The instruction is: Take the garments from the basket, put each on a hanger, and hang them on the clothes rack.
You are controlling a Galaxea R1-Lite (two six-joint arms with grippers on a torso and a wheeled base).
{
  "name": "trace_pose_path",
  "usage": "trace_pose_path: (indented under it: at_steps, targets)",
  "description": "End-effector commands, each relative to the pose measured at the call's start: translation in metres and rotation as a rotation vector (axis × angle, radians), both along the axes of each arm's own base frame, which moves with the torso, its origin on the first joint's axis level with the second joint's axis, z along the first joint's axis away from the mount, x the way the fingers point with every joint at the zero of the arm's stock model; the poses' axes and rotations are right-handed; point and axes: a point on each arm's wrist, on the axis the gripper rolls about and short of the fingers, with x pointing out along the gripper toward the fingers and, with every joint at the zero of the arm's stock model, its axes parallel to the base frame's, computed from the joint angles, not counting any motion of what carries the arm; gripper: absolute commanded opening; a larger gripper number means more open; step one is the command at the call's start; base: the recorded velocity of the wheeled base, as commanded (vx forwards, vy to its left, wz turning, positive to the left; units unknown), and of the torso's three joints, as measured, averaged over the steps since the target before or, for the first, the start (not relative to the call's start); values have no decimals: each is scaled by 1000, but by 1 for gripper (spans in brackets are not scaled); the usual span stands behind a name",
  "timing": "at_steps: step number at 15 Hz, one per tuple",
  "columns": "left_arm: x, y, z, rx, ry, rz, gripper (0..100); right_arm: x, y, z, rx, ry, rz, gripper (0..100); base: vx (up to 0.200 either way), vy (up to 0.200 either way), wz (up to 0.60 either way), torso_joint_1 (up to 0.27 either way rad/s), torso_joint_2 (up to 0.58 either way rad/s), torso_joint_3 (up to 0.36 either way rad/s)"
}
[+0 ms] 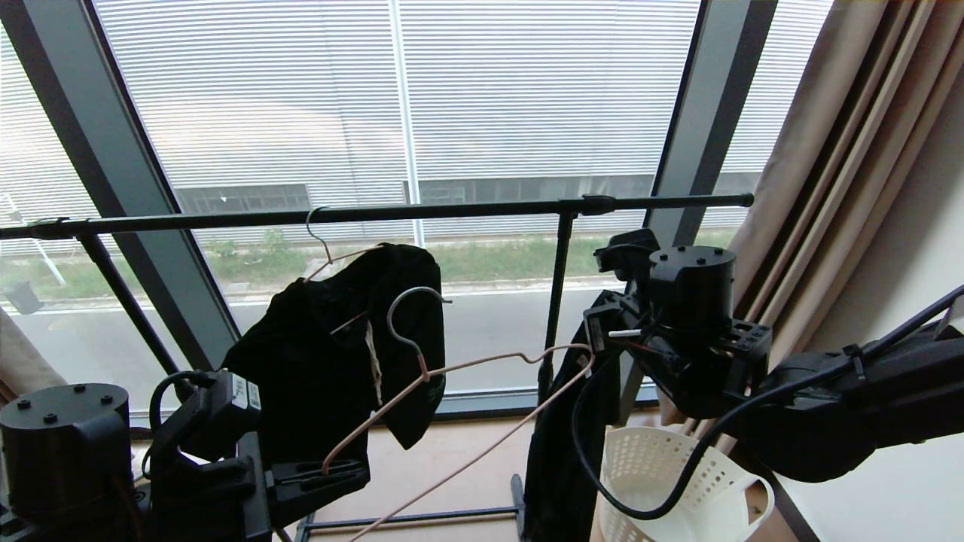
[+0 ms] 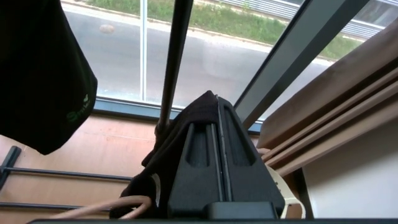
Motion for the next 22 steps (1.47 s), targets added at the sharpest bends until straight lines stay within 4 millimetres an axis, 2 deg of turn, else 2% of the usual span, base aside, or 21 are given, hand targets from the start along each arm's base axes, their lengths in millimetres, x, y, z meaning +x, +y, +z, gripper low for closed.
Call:
trace_pose_path:
  at_steps: [1, 11, 16, 22]
  targets:
    - [1, -2, 0, 0, 0, -8, 0, -2, 6, -3, 4, -10, 15, 0, 0, 0, 0, 0, 0, 0]
    - [28, -11, 1, -17, 11, 8, 0, -18, 23, -6, -9, -11, 47, 0, 0, 0, 0, 0, 0, 0]
    - [23, -7, -2, -23, -7, 22, 0, -18, 24, -2, -3, -26, 34, 0, 0, 0, 0, 0, 0, 0]
    - [14, -4, 3, -33, -36, 25, 0, -10, 11, 10, 19, -54, -10, 0, 0, 0, 0, 0, 0, 0]
